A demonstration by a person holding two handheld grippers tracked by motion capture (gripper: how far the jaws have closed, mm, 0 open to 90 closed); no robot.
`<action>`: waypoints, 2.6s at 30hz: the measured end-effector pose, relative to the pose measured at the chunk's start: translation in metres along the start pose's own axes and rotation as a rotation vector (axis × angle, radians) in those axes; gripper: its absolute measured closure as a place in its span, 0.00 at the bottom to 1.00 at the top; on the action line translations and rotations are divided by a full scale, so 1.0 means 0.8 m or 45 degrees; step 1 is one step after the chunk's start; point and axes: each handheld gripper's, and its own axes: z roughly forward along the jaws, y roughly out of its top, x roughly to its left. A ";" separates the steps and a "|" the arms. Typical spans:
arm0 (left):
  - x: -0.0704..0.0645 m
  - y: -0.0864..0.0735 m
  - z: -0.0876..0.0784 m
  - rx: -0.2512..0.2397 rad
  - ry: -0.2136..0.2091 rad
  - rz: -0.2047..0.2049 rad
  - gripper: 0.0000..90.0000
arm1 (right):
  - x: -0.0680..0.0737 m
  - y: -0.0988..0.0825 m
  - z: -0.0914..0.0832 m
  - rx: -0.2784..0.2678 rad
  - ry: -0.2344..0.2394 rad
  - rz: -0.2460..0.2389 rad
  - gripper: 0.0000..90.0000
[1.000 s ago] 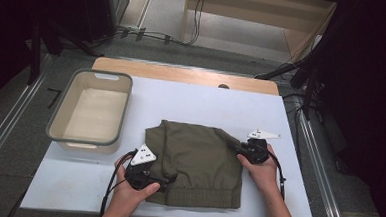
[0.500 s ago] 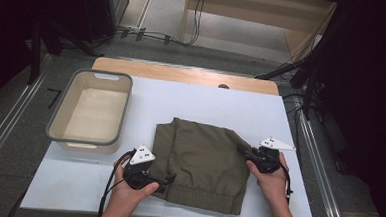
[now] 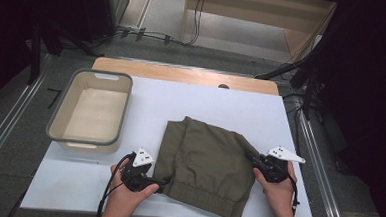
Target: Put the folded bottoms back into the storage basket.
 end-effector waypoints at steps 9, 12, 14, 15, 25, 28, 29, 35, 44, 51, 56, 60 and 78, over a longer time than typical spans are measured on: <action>-0.020 -0.003 0.009 0.044 0.021 0.058 0.30 | 0.000 -0.012 -0.014 -0.021 -0.029 -0.006 0.86; -0.030 -0.003 0.011 0.050 0.065 0.086 0.36 | 0.000 -0.015 -0.016 -0.031 -0.028 -0.002 0.86; -0.034 -0.003 0.011 0.052 0.083 0.094 0.44 | 0.000 -0.018 -0.018 -0.033 -0.032 0.000 0.86; -0.037 -0.003 0.012 0.045 0.083 0.090 0.49 | 0.000 -0.019 -0.018 -0.033 -0.031 -0.007 0.86; -0.035 -0.002 0.008 0.042 -0.023 0.056 0.90 | 0.003 -0.025 -0.027 -0.045 -0.033 -0.003 0.86; -0.033 0.003 -0.002 -0.021 -0.089 0.029 0.92 | 0.003 -0.027 -0.029 -0.039 -0.040 -0.008 0.86; -0.029 0.005 -0.006 -0.046 -0.119 0.003 0.92 | 0.003 -0.028 -0.030 -0.039 -0.042 -0.009 0.86; -0.022 0.007 -0.014 -0.112 -0.246 -0.054 0.93 | 0.005 -0.030 -0.033 -0.049 -0.044 -0.014 0.86; -0.033 0.008 -0.010 -0.096 -0.362 -0.037 0.65 | 0.007 -0.031 -0.034 -0.051 -0.049 -0.023 0.87; -0.048 0.005 0.002 -0.017 -0.299 0.026 0.26 | 0.007 -0.031 -0.033 -0.052 -0.051 -0.025 0.87; -0.061 0.003 0.009 0.019 -0.235 0.062 0.12 | 0.007 -0.031 -0.034 -0.053 -0.048 -0.024 0.87; -0.069 0.000 0.016 0.063 -0.146 0.074 0.08 | 0.007 -0.032 -0.034 -0.056 -0.048 -0.024 0.87; -0.085 -0.005 0.021 0.093 -0.153 0.076 0.51 | 0.007 -0.031 -0.035 -0.065 -0.036 -0.011 0.87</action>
